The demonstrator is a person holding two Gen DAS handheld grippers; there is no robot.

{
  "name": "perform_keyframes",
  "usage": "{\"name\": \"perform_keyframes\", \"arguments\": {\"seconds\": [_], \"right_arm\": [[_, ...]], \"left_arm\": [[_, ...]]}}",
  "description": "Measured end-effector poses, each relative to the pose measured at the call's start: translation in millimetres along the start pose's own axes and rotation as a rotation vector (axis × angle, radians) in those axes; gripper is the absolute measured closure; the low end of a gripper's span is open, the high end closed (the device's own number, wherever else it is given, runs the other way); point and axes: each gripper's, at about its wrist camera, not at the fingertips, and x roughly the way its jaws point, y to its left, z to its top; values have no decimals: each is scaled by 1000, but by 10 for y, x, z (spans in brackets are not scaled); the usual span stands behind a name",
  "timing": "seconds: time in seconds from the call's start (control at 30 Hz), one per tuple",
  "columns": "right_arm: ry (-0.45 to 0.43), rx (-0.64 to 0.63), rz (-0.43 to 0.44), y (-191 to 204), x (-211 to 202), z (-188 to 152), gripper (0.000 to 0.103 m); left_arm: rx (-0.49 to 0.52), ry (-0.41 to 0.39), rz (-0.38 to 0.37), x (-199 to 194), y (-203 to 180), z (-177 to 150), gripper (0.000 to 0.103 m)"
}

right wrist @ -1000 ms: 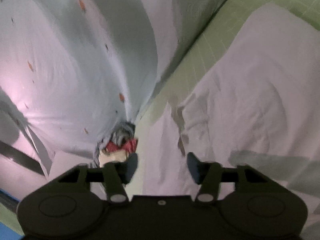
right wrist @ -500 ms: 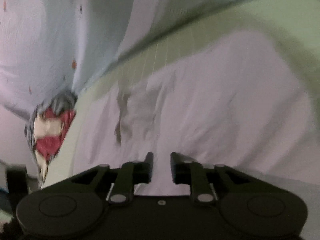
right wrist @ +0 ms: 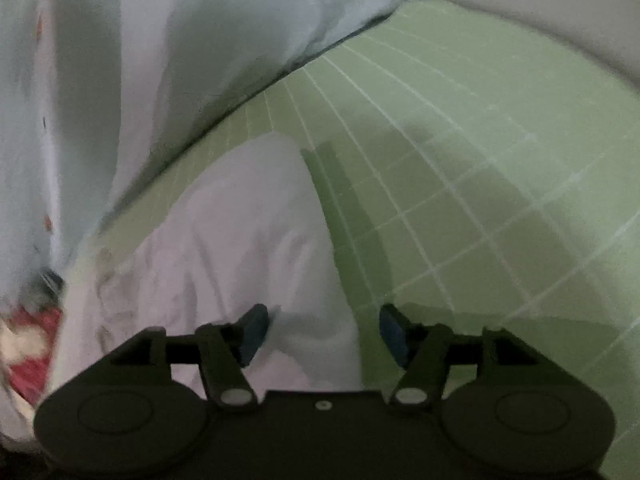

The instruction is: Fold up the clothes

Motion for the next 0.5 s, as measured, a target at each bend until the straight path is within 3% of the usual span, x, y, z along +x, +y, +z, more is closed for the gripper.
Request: {"name": "perform_keyframes", "arguments": {"seconds": [0.07,0.13,0.17,0.2,0.3,0.5], "right_arm": [[13,61,82,-42,63,10,37],[33,141,122,-89,137,18,52],[42,179,143,-109,172,20,72],[44,207,162,-111,200,8,83],[19,296,248,-89,160,-15,91],[-22,369,460,279,-78,31,92]], "left_arm": [[-1,-2,1,3,-2,1,0],[0,-2,1,12,2,-8,0],[0,-2,1,15,2,-11,0],[0,-3,1,18,2,-15,0],[1,-6,0,16,-3,-33,0],[-9,3,10,-2,-15,-31,0]]}}
